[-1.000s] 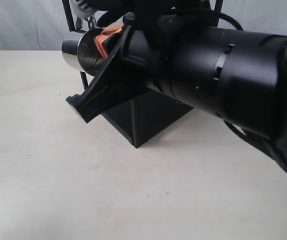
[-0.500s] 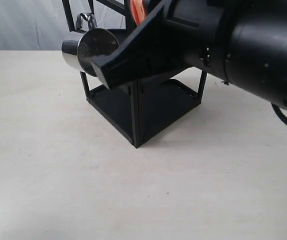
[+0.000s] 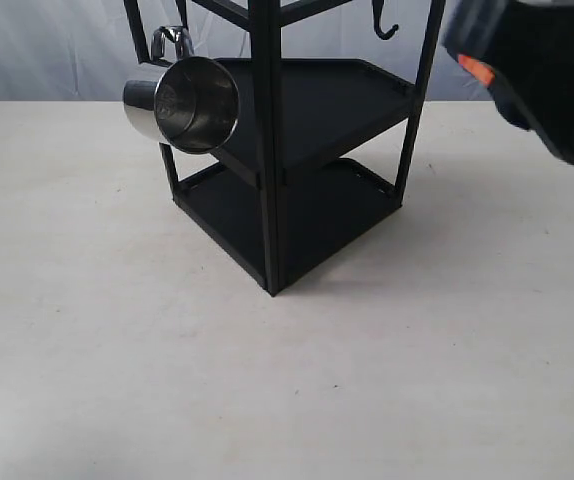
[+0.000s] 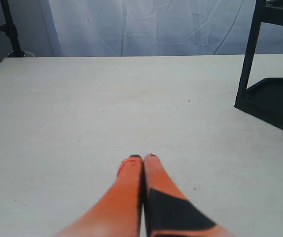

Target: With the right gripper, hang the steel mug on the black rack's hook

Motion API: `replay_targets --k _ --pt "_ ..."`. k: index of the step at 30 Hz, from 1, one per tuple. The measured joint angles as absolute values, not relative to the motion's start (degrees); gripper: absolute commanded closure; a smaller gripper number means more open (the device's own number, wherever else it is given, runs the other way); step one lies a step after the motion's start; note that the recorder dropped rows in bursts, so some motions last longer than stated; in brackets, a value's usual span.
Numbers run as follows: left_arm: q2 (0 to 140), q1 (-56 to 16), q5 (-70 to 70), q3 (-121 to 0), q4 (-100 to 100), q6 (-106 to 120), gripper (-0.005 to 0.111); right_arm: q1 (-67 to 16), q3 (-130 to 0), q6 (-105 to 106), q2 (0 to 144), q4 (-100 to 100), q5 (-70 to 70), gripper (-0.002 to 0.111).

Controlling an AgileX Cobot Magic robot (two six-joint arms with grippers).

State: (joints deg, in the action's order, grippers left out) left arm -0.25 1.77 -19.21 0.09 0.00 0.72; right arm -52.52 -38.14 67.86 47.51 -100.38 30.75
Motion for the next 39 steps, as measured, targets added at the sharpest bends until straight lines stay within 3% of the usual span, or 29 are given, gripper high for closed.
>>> replay_targets --k 6,9,22,26,30,33,39 --pt "-0.2 1.8 -19.2 0.1 0.0 0.7 0.107 -30.0 -27.3 61.2 33.2 -100.8 5.2 0.108" --pt "-0.2 1.8 -19.2 0.1 0.0 0.7 0.107 -22.7 -24.3 58.5 27.3 -100.8 0.5 0.108" --pt "-0.2 1.8 -19.2 0.1 0.0 0.7 0.107 -19.0 -21.1 72.8 20.2 -95.3 -0.8 0.108" --pt "-0.2 1.8 -19.2 0.1 0.0 0.7 0.107 -13.9 -12.3 42.0 14.8 -69.5 0.0 0.108" --pt "-0.2 1.8 -19.2 0.1 0.0 0.7 0.107 -10.7 -9.3 -11.0 11.1 -14.9 0.0 0.108" --pt "-0.2 1.8 -19.2 0.1 0.0 0.7 0.107 -10.6 -8.4 -20.5 10.9 1.0 0.0 0.108" --pt "-0.2 1.8 -19.2 0.1 0.0 0.7 0.107 -10.6 -2.6 -22.4 10.9 2.8 -1.4 0.108"
